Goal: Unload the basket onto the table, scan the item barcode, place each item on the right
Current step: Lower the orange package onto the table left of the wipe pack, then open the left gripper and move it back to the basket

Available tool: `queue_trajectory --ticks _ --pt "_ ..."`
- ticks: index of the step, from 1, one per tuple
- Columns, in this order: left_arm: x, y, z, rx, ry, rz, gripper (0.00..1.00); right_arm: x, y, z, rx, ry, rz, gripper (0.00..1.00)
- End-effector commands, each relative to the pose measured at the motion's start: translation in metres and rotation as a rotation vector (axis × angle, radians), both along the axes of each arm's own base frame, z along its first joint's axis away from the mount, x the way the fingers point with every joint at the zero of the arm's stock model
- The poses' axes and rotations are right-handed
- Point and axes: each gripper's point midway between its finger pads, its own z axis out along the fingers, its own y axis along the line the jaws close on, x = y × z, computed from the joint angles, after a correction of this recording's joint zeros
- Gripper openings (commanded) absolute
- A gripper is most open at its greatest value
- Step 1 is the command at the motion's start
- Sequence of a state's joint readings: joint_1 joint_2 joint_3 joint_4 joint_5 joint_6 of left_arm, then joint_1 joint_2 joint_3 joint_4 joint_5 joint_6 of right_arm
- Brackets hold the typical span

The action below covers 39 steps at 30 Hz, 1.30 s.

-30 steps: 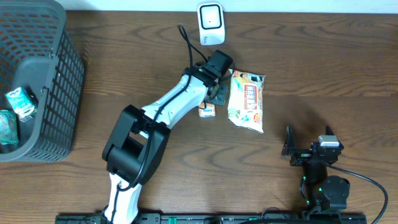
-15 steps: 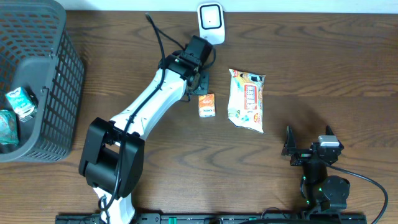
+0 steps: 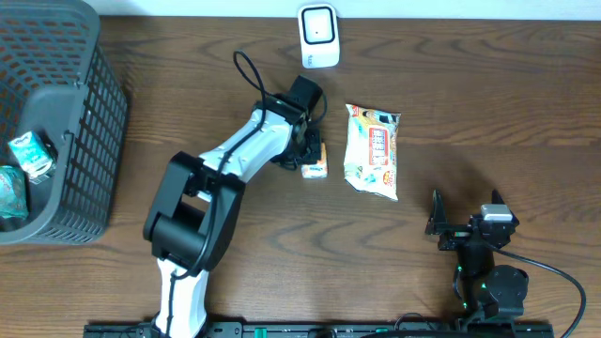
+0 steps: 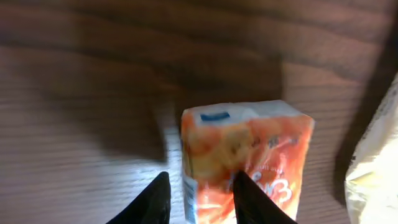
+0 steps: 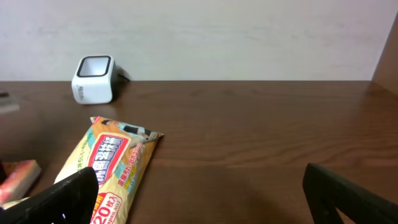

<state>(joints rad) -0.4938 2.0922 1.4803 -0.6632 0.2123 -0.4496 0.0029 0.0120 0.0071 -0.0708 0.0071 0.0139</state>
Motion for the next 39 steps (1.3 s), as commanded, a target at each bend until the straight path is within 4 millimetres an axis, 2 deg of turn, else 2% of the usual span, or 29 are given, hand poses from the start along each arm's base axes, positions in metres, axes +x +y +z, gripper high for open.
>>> queue_trajectory --ticks 1,4,7,10,14,19,25,31,34,39 --pt "-0.015 -0.011 -0.019 -0.030 0.080 -0.006 0.36 0.000 -0.002 -0.001 0.004 0.001 -0.007 0.99" --pt "-0.017 -0.018 -0.022 -0.044 0.078 -0.020 0.36 0.000 -0.002 -0.001 0.004 0.001 -0.007 0.99" --pt "-0.013 -0.035 -0.018 -0.103 0.051 -0.045 0.36 0.000 -0.002 -0.001 0.004 0.001 -0.007 0.99" --pt "-0.002 -0.057 -0.009 -0.200 0.009 -0.042 0.35 0.000 -0.002 -0.001 0.004 0.001 -0.007 0.99" --pt "0.013 -0.067 -0.002 -0.254 -0.041 0.001 0.34 0.000 -0.002 -0.001 0.004 0.001 -0.007 0.99" --pt "0.024 -0.068 0.003 -0.271 -0.079 -0.001 0.35 0.000 -0.002 -0.001 0.004 0.001 -0.007 0.99" --pt "0.041 -0.049 0.017 -0.277 -0.117 0.038 0.35 0.000 -0.002 -0.001 0.004 0.001 -0.007 0.99" --pt "0.068 -0.003 0.072 -0.246 -0.254 0.092 0.35 0.000 -0.002 -0.001 0.004 0.001 -0.007 0.99" --pt "0.078 0.026 0.110 -0.213 -0.353 0.127 0.35 0.000 -0.002 -0.001 0.004 0.001 -0.007 0.99" --pt "0.085 0.068 0.192 -0.210 -0.554 0.177 0.35 0.000 -0.002 -0.001 0.004 0.001 -0.007 0.99"
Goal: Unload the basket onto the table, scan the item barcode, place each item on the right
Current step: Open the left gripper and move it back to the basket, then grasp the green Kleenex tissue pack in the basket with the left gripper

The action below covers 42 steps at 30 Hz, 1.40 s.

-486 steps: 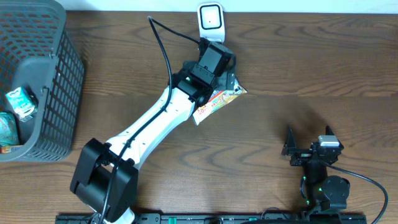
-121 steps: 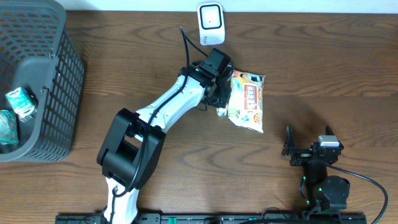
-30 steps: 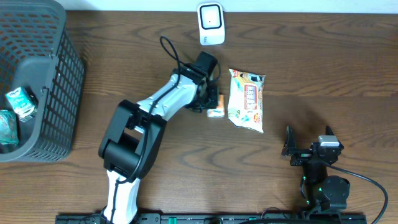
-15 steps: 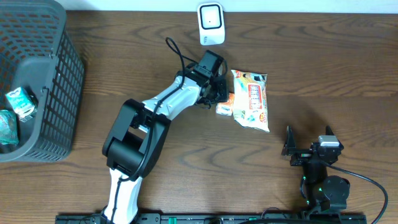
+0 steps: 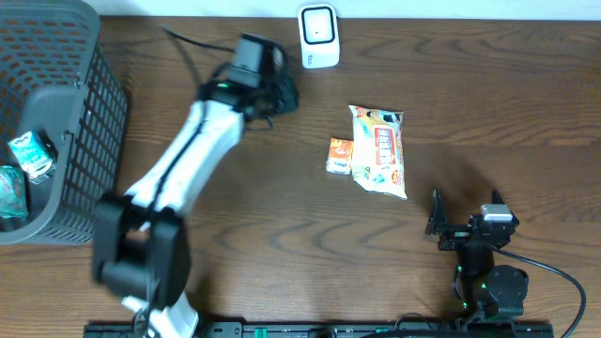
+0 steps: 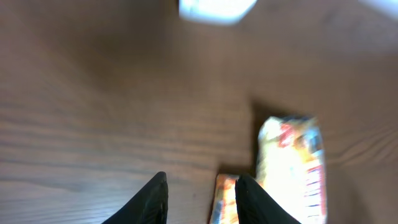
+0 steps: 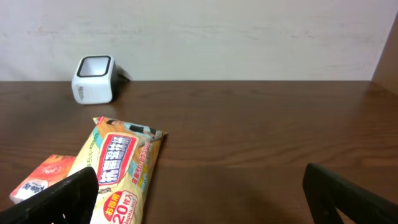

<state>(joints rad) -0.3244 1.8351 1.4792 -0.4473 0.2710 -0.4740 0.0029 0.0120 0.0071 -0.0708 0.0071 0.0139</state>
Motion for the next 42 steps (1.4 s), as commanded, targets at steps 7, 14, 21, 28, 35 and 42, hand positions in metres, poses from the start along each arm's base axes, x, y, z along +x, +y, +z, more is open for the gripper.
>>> queue_trajectory --ticks 7,14,21,28,35,42 --pt "-0.008 0.097 0.162 0.067 -0.415 0.190 0.36 0.000 -0.002 -0.001 0.004 0.001 -0.007 0.99" --pt "-0.036 0.195 0.235 0.161 -0.596 0.481 0.37 0.000 -0.002 -0.001 0.004 0.001 -0.007 0.99" --pt "-0.055 0.280 0.240 0.233 -0.586 0.682 0.46 0.000 -0.002 -0.001 0.004 0.001 -0.007 0.99" --pt "-0.085 0.360 0.212 0.304 -0.452 0.875 0.55 0.000 -0.002 -0.001 0.004 0.001 -0.007 0.99" --pt "-0.118 0.418 0.168 0.341 -0.264 1.021 0.56 0.000 -0.002 -0.001 0.004 0.001 -0.007 0.99" --pt "-0.164 0.472 0.096 0.447 0.062 1.172 0.56 0.000 -0.002 -0.001 0.004 0.001 -0.007 0.99"
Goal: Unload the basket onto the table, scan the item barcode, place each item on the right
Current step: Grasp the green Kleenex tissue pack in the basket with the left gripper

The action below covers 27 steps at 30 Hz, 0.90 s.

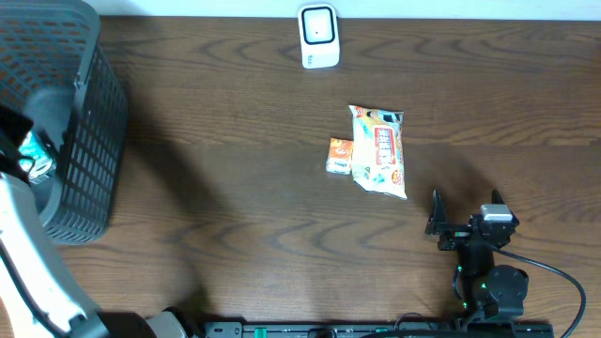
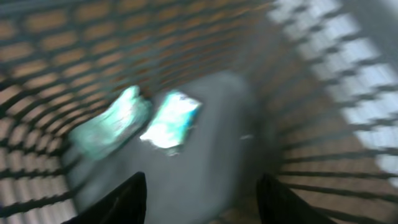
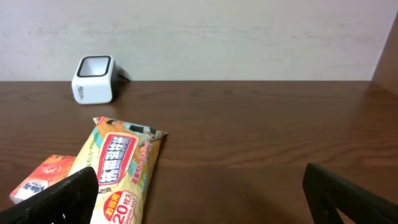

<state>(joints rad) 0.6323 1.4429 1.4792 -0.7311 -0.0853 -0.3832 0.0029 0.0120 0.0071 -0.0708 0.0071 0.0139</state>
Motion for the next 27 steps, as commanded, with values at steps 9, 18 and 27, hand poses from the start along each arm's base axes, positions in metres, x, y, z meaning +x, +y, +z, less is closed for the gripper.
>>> queue_trajectory --ticks 9,18,27 --pt "-0.016 0.039 -0.111 -0.058 0.422 -0.027 0.56 0.000 -0.002 -0.001 0.004 0.001 -0.007 0.99" --pt "0.007 0.057 -0.152 -0.044 0.461 -0.078 0.56 0.000 -0.002 -0.001 0.004 0.001 -0.007 0.99" --pt "0.044 0.070 -0.176 -0.025 0.372 -0.143 0.56 0.000 -0.002 -0.001 0.004 0.001 -0.007 0.99"
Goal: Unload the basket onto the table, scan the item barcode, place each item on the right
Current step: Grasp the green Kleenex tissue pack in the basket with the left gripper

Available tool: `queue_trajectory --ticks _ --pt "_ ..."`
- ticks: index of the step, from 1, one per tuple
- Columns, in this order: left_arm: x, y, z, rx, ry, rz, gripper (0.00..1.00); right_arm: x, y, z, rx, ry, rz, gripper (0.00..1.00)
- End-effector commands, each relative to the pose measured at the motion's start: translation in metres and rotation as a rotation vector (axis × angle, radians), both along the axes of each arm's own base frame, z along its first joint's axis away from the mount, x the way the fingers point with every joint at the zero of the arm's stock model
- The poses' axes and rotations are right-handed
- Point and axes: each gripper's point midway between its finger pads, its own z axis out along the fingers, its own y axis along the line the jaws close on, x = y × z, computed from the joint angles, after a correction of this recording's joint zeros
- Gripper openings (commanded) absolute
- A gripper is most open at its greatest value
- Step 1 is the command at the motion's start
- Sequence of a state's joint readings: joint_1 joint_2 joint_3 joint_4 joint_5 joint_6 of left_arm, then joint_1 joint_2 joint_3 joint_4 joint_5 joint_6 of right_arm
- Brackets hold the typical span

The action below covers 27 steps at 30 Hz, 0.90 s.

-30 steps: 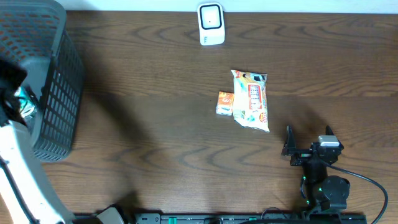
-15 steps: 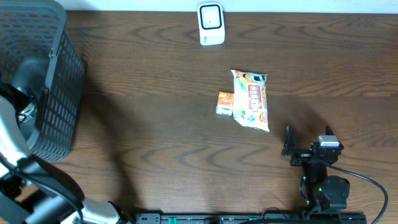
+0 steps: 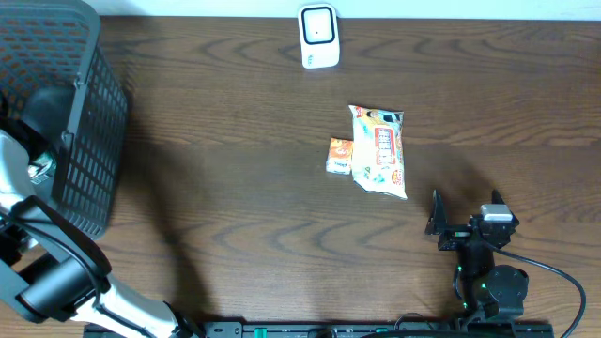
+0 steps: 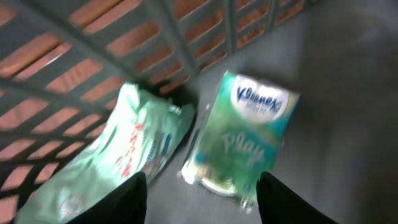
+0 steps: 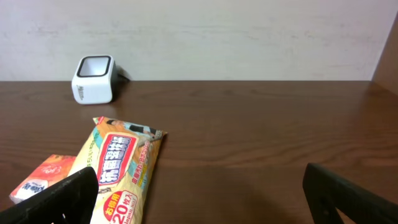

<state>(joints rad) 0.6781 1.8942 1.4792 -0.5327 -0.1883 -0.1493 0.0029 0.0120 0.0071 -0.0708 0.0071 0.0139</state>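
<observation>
My left gripper is open, down inside the dark mesh basket at the table's left edge. Just ahead of its fingers, on the grey basket floor, lies a green Kleenex tissue pack. To that pack's left lies a pale green wipes pack. Nothing sits between the jaws. The white scanner stands at the table's far edge, also in the right wrist view. My right gripper rests open and empty at the front right.
A yellow wipes pack and a small orange box lie side by side mid-table, below the scanner. The basket's mesh walls close in around the left gripper. A pale wall runs behind the table.
The left gripper has dropped from higher in the basket to just over the two green packs, which now fill its view. Its jaws stay wide open. The right arm has not moved.
The left gripper, jaws narrow, was at the orange box beside the yellow pack. Then it was up near the scanner, the box left lying against the yellow pack. Then it was over the basket with jaws wide, and now low inside.
</observation>
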Motion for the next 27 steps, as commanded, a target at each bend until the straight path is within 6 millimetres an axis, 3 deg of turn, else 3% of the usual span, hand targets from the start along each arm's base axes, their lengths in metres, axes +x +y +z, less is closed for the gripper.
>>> queue_trajectory --ticks 1,7,17,27 --pt "0.016 -0.007 -0.020 -0.052 -0.011 -0.098 0.56 0.000 -0.002 -0.001 0.004 0.001 -0.007 0.99" --pt "0.032 -0.007 -0.043 -0.085 -0.033 -0.150 0.56 0.000 -0.002 -0.001 0.004 0.001 -0.007 0.99" --pt "0.021 -0.003 -0.062 -0.082 0.039 -0.123 0.54 0.000 -0.002 -0.001 0.004 0.001 -0.007 0.99" --pt "0.012 -0.011 -0.068 -0.117 0.082 -0.128 0.08 0.000 -0.002 -0.001 0.004 0.001 -0.007 0.99"
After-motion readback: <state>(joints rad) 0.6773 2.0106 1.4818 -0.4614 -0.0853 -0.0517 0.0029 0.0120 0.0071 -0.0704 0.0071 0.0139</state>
